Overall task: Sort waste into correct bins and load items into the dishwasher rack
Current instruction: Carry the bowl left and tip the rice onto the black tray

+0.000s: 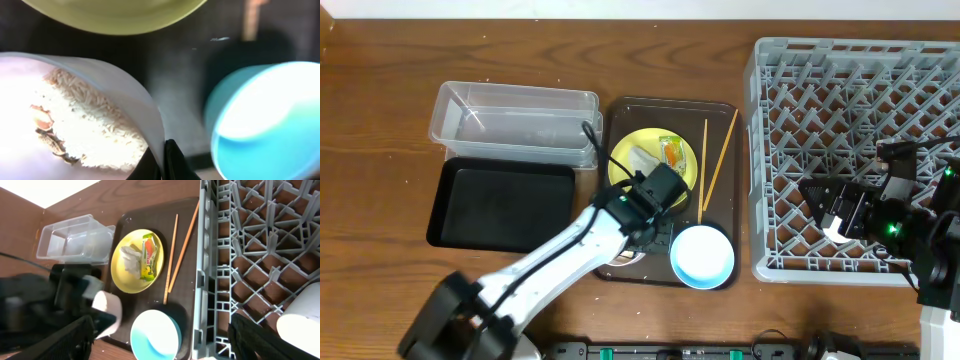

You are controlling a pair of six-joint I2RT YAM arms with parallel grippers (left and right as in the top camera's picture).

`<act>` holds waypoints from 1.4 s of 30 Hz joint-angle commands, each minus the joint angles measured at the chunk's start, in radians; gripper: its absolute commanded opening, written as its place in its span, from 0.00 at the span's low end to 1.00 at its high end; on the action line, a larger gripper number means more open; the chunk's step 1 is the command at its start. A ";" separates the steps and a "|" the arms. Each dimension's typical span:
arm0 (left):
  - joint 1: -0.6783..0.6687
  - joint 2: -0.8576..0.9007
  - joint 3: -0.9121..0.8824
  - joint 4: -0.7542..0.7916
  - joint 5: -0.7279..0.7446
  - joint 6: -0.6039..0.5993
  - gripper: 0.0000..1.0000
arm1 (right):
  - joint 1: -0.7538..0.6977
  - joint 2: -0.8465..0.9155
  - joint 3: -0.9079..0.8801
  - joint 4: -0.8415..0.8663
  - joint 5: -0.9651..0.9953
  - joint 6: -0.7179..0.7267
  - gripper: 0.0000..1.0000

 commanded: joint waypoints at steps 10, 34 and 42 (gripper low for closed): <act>0.563 -0.290 0.078 -0.045 0.587 0.227 0.06 | -0.005 -0.002 0.011 -0.001 0.008 -0.016 0.84; 1.308 0.123 -0.009 -0.150 1.450 0.644 0.06 | -0.005 -0.002 0.011 -0.001 0.008 -0.016 0.84; 1.299 0.121 -0.009 -0.278 1.411 0.774 0.06 | -0.005 -0.002 0.011 -0.005 0.008 -0.016 0.84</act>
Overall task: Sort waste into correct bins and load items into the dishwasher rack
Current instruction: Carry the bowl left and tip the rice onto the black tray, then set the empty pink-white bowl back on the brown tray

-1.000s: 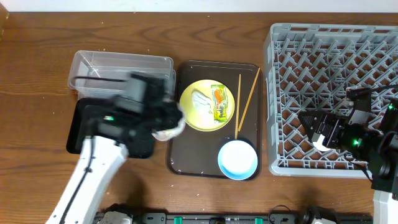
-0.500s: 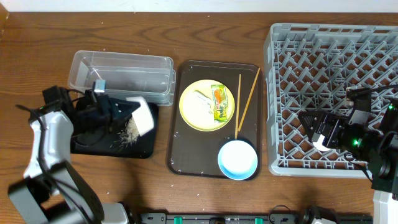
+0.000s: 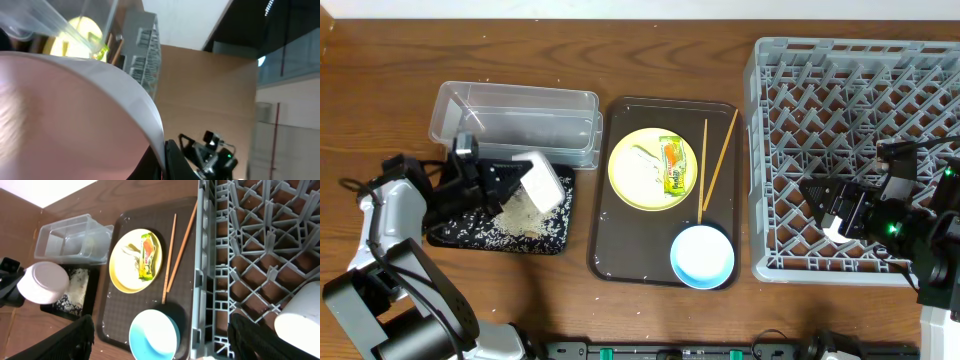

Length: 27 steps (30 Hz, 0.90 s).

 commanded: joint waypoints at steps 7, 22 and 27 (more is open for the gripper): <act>0.032 -0.008 0.004 0.082 -0.035 0.066 0.06 | -0.005 -0.002 0.011 -0.001 -0.001 -0.013 0.84; 0.018 -0.021 -0.016 -0.013 -0.051 0.027 0.06 | -0.005 -0.002 0.011 0.000 -0.001 -0.013 0.84; -0.119 -0.124 -0.015 -0.146 -0.197 0.091 0.06 | -0.005 -0.002 0.011 -0.004 0.000 -0.014 0.85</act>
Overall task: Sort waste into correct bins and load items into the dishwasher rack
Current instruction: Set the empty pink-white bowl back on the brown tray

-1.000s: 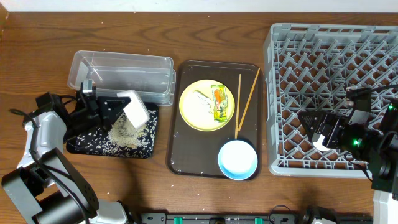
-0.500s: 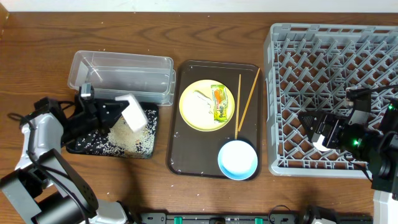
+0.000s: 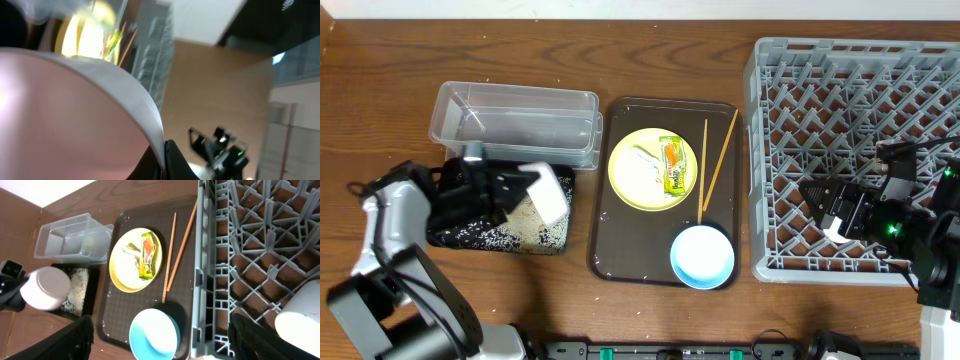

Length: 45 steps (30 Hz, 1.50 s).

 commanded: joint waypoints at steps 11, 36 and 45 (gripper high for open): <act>-0.696 -0.344 -0.003 0.199 -0.865 -0.464 0.06 | -0.005 -0.002 0.011 0.010 0.004 -0.014 0.85; -1.273 -0.156 0.160 0.363 -1.461 -0.678 0.65 | -0.005 -0.002 0.011 0.004 0.037 -0.014 0.86; -1.104 -0.016 0.176 0.585 -1.512 -0.418 0.68 | -0.005 -0.002 0.011 0.004 0.037 -0.014 0.86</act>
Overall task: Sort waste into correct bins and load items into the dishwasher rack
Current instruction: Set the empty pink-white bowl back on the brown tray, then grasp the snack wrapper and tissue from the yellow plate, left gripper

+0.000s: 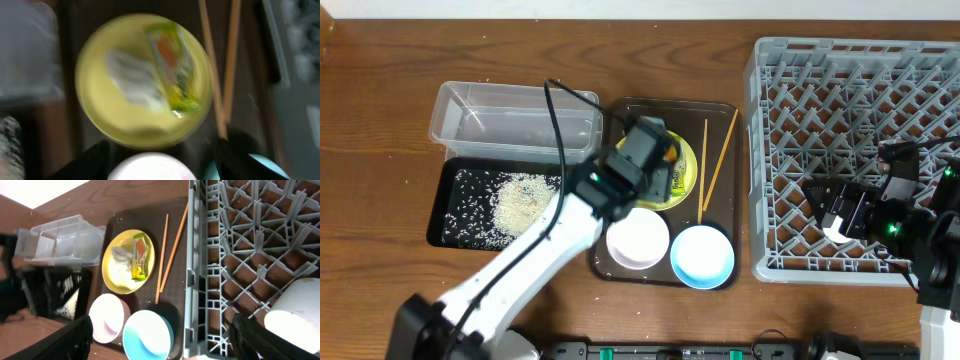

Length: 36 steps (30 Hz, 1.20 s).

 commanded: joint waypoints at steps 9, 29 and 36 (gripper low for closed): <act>0.065 0.329 -0.003 0.179 -0.040 0.172 0.68 | -0.005 -0.002 0.011 -0.002 -0.002 -0.013 0.86; 0.099 0.042 0.087 -0.009 -0.040 0.167 0.06 | -0.005 -0.002 0.011 -0.011 -0.001 -0.013 0.86; 0.288 -0.025 0.086 0.008 -0.165 0.167 0.06 | -0.005 -0.002 0.011 -0.027 -0.002 -0.013 0.85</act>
